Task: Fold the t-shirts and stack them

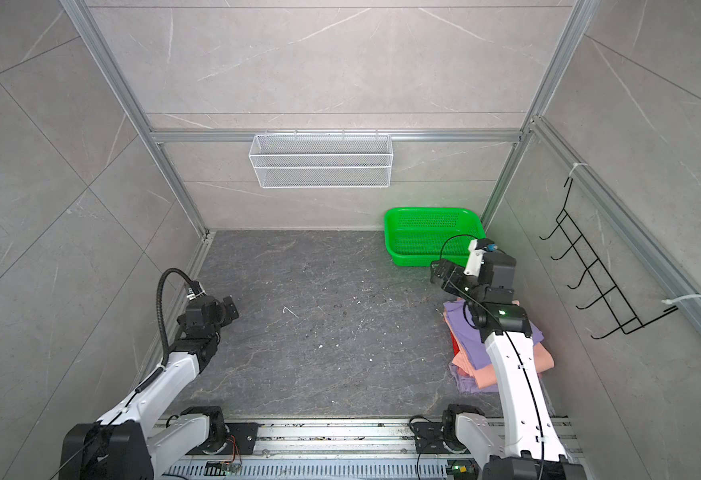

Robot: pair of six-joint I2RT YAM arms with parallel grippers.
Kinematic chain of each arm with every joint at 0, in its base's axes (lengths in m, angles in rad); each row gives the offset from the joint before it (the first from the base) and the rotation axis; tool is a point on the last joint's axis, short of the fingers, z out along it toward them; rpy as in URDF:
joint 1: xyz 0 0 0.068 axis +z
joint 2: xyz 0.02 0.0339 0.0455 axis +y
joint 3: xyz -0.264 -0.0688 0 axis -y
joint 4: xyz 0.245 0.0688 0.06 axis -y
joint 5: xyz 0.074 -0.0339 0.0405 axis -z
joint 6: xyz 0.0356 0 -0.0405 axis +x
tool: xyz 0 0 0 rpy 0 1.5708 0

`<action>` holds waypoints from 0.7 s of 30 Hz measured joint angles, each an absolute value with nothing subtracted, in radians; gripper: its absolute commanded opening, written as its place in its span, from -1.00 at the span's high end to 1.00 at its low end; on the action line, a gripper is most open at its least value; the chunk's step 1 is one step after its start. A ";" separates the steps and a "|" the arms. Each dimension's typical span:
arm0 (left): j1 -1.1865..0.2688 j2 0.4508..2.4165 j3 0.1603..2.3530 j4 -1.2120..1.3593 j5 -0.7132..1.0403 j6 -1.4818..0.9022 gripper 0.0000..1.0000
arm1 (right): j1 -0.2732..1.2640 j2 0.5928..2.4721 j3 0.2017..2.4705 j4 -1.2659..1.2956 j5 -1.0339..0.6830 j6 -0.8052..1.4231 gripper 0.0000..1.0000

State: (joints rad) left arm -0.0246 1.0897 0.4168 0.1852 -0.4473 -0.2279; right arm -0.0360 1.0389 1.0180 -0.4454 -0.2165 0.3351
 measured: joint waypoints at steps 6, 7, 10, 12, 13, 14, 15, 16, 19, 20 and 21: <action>0.005 1.290 0.280 0.527 -0.417 -0.160 -1.00 | 0.279 1.136 0.894 -0.299 0.076 0.260 -1.00; 0.006 1.314 0.278 0.561 -0.409 -0.150 -1.00 | 0.312 1.157 0.878 -0.270 0.127 0.249 -1.00; 0.007 1.371 0.279 0.683 -0.383 -0.126 -1.00 | 0.359 1.198 0.818 -0.160 0.257 0.218 -1.00; 0.007 1.407 0.292 0.716 -0.352 -0.109 -1.00 | 0.363 1.205 0.748 -0.057 0.337 0.191 -1.00; 0.007 1.417 0.297 0.723 -0.338 -0.103 -1.00 | 0.363 1.205 0.714 -0.011 0.369 0.178 -1.00; 0.007 1.432 0.307 0.734 -0.326 -0.096 -1.00 | 0.362 1.205 0.670 0.050 0.407 0.156 -1.00; 0.007 1.454 0.317 0.754 -0.308 -0.088 -1.00 | 0.363 1.207 0.639 0.095 0.432 0.136 -1.00; 0.007 1.481 0.321 0.792 -0.300 -0.079 -0.99 | 0.363 1.215 0.607 0.147 0.458 0.112 -0.99; 0.007 1.502 0.326 0.799 -0.278 -0.071 -1.00 | 0.362 1.265 0.573 0.250 0.501 0.064 -0.99; 0.007 1.505 0.326 0.810 -0.275 -0.068 -1.00 | 0.363 1.288 0.570 0.288 0.508 0.052 -1.00; 0.007 1.505 0.327 0.812 -0.271 -0.067 -1.00 | 0.363 1.311 0.568 0.321 0.513 0.042 -1.00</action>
